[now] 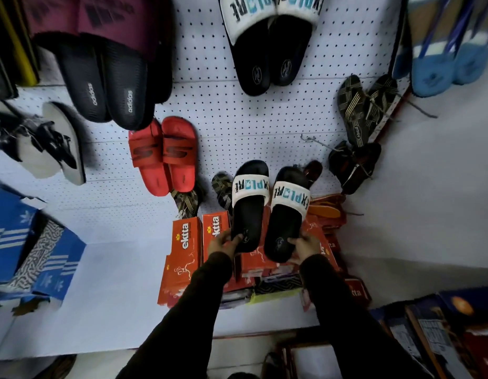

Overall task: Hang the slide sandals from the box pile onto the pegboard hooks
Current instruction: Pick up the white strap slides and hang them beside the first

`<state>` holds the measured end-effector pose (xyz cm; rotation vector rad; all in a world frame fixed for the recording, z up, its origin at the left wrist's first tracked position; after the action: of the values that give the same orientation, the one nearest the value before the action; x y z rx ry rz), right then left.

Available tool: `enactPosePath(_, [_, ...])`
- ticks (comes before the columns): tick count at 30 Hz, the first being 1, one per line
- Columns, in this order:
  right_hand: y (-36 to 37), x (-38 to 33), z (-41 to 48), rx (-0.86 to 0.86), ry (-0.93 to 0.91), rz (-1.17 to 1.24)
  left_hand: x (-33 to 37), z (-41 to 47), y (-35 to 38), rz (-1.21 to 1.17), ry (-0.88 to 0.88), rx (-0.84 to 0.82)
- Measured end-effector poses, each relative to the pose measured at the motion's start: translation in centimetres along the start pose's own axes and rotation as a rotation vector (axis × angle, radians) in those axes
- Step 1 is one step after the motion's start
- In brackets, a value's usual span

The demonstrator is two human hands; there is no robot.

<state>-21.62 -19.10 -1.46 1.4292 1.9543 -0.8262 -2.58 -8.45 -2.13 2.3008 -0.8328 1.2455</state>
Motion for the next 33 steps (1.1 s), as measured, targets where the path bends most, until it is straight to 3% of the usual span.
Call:
enactPosePath(11, [-0.2, -15.3, -6.3, -0.001, -0.529, 0.135, 13.5, -3.7, 2.3, -0.26, 0.406, -0.037])
enactPosePath(24, [-2.5, -30.5, -12.2, -0.066, -0.866, 0.247, 28.6, -6.1, 5.9, -0.499, 0.73, -0.139])
enactPosePath(28, [-2.7, -33.6, -12.3, -0.068, -0.87, 0.27, 32.0, -6.5, 7.2, -0.501, 0.766, -0.154])
enactPosePath(33, [-2.3, -34.1, -10.0, -0.108, -0.748, 0.226, 32.0, -4.6, 8.2, -0.513, 0.637, -0.157])
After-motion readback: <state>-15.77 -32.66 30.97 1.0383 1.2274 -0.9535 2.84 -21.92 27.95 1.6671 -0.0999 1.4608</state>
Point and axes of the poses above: each hand's wrist, its own z-axis towards the middle knuckle, its own y-axis out of the palm, x = y × z, the point moved 3 cm from there along z, towards the middle knuckle, and after that the axes turned 11 degrees about -z, right-handed, at the moved point
